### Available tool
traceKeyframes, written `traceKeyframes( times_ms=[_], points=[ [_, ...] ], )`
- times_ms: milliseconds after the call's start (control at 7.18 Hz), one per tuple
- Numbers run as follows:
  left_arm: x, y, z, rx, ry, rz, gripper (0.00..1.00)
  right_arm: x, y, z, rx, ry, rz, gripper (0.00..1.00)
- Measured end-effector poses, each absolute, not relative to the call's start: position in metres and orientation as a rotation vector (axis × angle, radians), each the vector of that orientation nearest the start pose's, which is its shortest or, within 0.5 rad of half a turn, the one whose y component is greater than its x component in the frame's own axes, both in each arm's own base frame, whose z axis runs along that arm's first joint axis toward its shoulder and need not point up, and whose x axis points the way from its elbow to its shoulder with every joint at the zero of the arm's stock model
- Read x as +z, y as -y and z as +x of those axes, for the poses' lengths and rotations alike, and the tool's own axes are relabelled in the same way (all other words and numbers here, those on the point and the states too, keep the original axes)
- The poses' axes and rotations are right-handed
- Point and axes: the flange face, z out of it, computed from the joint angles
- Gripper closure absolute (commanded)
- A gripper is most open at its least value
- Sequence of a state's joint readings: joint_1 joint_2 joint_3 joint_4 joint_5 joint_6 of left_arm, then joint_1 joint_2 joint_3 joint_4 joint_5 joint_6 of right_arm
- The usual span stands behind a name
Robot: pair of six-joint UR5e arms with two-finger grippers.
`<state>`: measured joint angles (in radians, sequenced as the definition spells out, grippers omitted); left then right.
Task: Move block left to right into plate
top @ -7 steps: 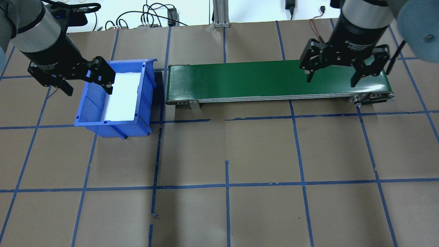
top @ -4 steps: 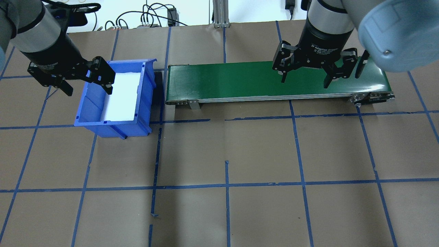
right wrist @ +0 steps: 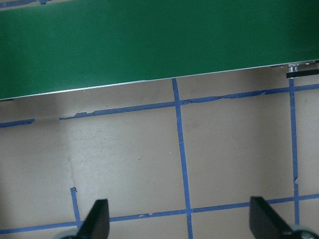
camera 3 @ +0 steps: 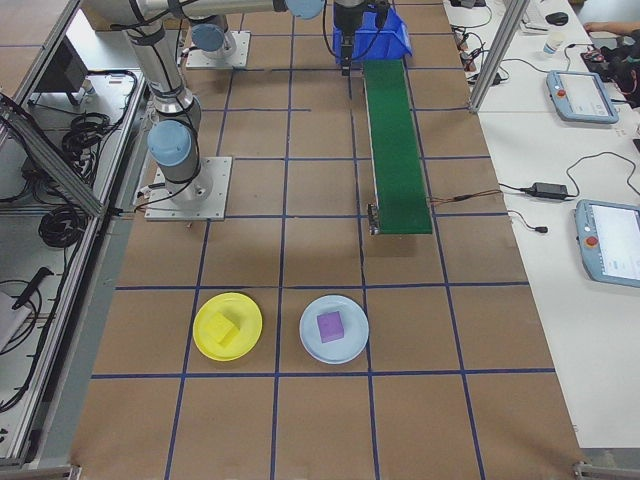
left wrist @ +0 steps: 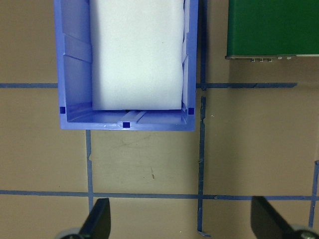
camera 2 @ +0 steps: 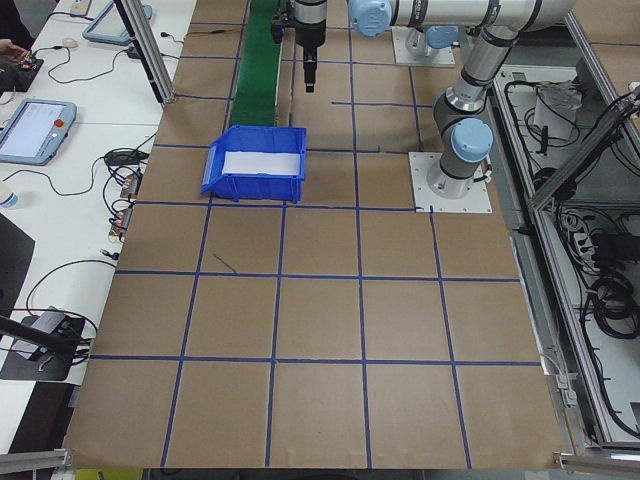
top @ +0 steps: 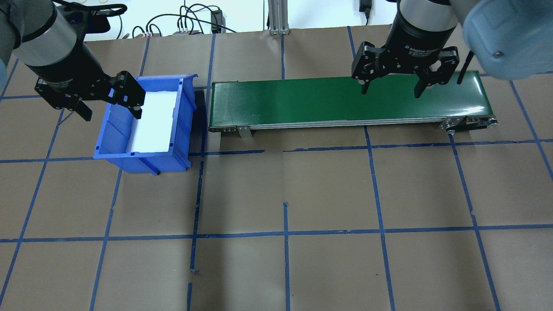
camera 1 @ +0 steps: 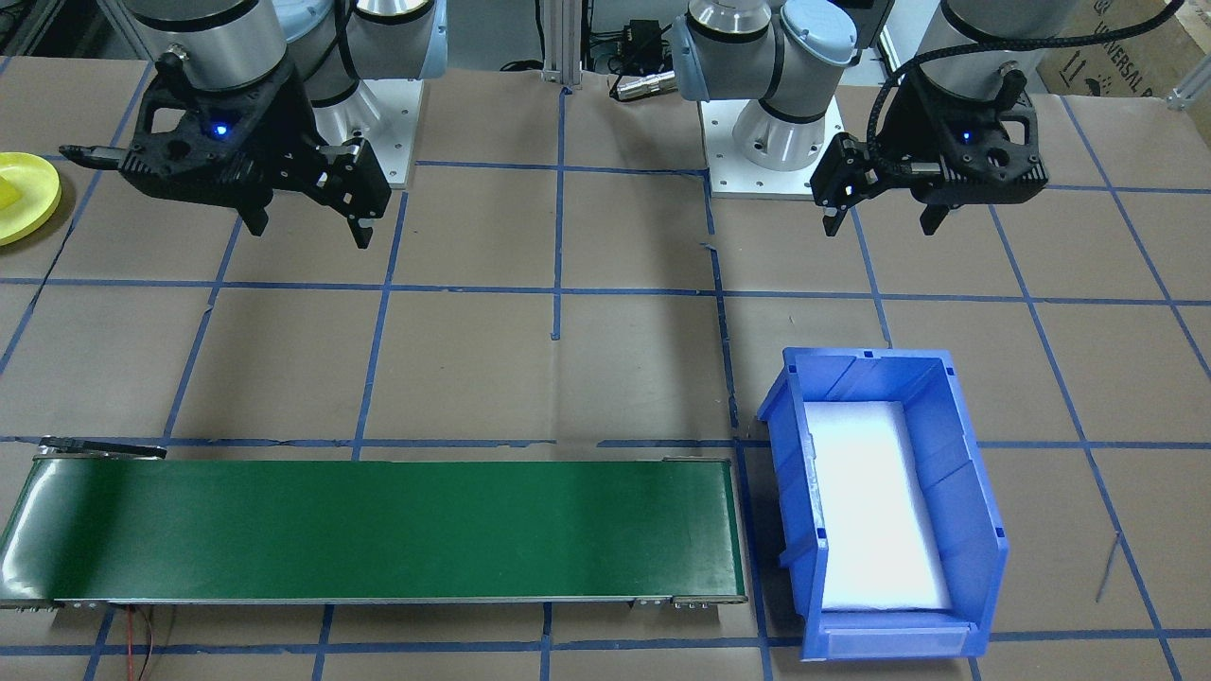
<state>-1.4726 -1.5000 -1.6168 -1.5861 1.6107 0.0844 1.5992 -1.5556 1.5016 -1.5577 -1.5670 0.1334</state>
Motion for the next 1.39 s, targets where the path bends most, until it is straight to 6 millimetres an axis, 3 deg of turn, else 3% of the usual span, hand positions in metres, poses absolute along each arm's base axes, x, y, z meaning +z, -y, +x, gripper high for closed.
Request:
traceKeyframes(
  times_ms=[1393],
  points=[
    [0.4973, 0.4728, -0.0832, -0.008, -3.100, -0.010, 0.00, 0.5112, 0.4974, 0.1351, -0.036, -3.134, 0.144, 0.00]
  ],
)
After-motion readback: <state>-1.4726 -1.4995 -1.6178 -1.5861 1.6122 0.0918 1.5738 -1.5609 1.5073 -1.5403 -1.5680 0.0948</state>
